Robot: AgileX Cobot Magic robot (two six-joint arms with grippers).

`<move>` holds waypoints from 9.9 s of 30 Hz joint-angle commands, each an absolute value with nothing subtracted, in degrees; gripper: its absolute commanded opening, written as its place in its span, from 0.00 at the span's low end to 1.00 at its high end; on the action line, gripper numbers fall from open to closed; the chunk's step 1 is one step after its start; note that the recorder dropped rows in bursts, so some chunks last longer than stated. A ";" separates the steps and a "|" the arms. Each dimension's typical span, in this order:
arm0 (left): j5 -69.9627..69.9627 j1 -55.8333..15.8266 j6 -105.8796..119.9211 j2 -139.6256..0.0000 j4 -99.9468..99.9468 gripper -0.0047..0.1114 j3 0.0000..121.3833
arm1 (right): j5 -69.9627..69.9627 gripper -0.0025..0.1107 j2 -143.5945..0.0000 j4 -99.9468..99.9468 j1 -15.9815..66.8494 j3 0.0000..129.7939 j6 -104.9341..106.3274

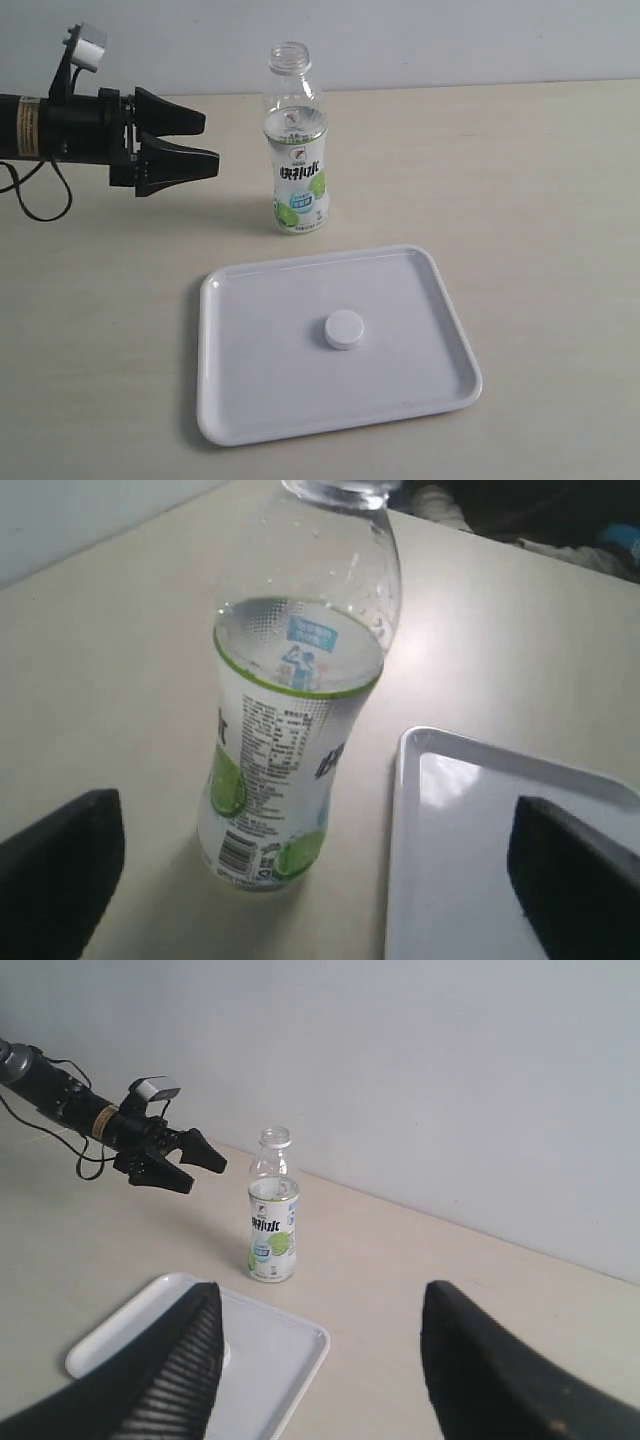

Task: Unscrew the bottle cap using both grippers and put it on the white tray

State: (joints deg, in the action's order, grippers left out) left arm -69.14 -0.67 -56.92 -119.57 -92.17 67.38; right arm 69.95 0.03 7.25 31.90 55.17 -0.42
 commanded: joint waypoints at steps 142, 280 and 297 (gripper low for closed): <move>7.73 0.73 -57.43 0.00 -41.80 0.04 0.00 | -2.23 0.02 -18.01 -12.01 31.95 0.00 4.22; 10.70 -2.86 -9.27 0.00 -5.55 0.04 0.00 | 0.76 0.02 0.00 9.85 0.67 0.00 -12.15; 10.70 -2.86 -9.27 0.00 -5.55 0.04 0.00 | 0.41 0.02 0.00 9.60 0.67 0.00 -12.15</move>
